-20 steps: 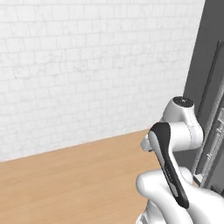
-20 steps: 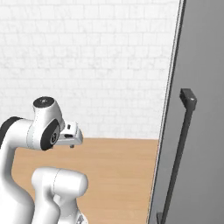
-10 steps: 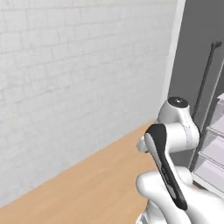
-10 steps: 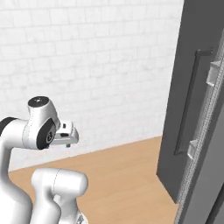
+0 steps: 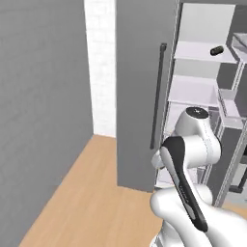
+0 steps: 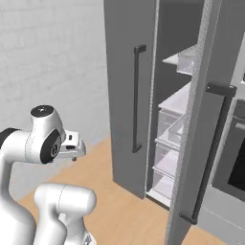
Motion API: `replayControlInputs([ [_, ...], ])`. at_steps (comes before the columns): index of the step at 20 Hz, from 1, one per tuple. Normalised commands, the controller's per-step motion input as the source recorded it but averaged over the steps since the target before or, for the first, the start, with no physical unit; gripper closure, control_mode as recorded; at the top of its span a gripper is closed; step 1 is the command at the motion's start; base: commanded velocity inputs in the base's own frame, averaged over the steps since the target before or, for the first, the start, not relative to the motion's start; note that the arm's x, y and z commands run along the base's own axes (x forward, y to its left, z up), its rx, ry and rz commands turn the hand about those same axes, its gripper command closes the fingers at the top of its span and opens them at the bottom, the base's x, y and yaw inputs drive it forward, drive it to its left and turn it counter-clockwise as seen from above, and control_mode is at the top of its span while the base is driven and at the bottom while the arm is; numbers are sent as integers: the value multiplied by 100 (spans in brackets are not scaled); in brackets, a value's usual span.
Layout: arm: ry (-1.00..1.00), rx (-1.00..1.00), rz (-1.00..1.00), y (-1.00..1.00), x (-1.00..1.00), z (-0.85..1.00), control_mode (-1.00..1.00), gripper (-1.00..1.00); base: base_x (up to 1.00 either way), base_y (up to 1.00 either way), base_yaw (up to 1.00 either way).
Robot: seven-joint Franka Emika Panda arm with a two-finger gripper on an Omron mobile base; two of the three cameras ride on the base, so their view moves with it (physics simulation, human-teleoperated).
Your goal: Place one cucumber and one steak in each tupperware on the nearby counter, to pack two identical lunches.
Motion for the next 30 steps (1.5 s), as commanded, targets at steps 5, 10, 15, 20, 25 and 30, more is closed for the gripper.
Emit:
replayControlInputs([
  [5, 0, 0, 0, 0, 0, 0, 100, -100, 37, 49, -86],
  [10, 0, 0, 0, 0, 0, 0, 100, -100, 48, 68, -70],
  [15, 0, 0, 0, 0, 0, 0, 100, -100, 29, 32, -15],
  [20, 0, 0, 0, 0, 0, 0, 100, -100, 43, 68, -41],
  [25, 0, 0, 0, 0, 0, 0, 100, -100, 54, -4, -1],
  [30, 0, 0, 0, 0, 0, 0, 100, -100, 97, -30, -1],
])
